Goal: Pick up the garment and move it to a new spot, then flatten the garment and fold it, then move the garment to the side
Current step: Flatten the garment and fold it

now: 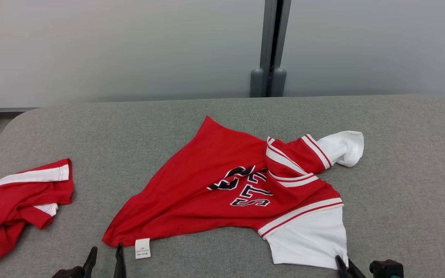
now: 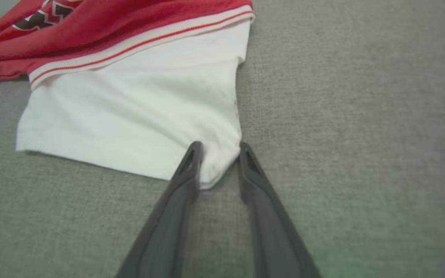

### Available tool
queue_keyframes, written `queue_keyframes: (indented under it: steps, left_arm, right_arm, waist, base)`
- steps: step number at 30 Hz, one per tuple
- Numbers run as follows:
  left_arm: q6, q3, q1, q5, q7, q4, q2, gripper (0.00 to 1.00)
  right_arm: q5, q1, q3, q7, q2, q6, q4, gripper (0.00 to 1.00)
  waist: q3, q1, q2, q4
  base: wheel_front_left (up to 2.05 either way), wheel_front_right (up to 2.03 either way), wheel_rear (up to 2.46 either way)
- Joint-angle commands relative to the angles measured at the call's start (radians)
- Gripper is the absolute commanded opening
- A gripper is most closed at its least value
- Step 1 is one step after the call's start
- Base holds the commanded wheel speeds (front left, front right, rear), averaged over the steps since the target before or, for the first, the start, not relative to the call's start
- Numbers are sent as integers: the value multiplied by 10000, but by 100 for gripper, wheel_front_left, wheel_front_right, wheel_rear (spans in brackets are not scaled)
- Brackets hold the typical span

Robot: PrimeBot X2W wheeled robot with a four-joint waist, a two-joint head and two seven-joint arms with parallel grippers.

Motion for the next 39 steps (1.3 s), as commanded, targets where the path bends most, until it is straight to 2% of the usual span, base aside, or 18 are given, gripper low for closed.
queue_keyframes:
  steps: [1, 8, 15, 28, 29, 30, 31, 39]
  left_arm:
    - [17, 37, -163, -29, -3, -13, 73, 100]
    - [17, -94, -272, -217, -2, 18, 34, 100]
    - [17, -1107, -142, -622, -3, 126, 123, 100]
    - [17, -1928, -620, -1681, -2, 811, 556, 100]
    - [17, -2035, -646, -1726, 1, 916, 575, 73]
    - [17, -2136, -698, -1744, 8, 1008, 618, 19]
    - [17, -2152, -766, -1728, 11, 995, 675, 0]
    - [17, -2551, -801, -1946, -3, 329, 787, 0]
  right_arm:
    - [31, 233, 76, 327, 110, 4, 446, 0]
    - [-429, 203, -1622, 215, -19, -19, -412, 0]
    - [-1391, 499, -3035, 191, 19, -8, -1020, 0]
    - [-1314, 201, -2880, 182, 24, -5, -1683, 0]
    - [-1293, 188, -2863, 180, 24, -5, -1755, 0]
    - [-1211, 188, -2862, 182, 22, -5, -1811, 0]
    - [-1161, 176, -2869, 182, 24, -5, -1907, 0]
    - [-261, -35, -2813, 180, 25, -4, -3107, 0]
  waist:
    - [11, 1, 0, -28]
    - [91, 1, 0, -150]
    - [177, 1, 0, -312]
    - [582, 1, 0, -755]
    - [594, 1, 0, -766]
    - [601, 1, 0, -773]
    - [599, 1, 0, -774]
    - [239, 1, 0, -607]
  base:
    - [0, 0, 0]
    - [0, 0, 0]
    - [0, 0, 0]
    - [0, 0, 0]
    - [0, 0, 0]
    - [0, 0, 0]
    - [0, 0, 0]
    - [0, 0, 0]
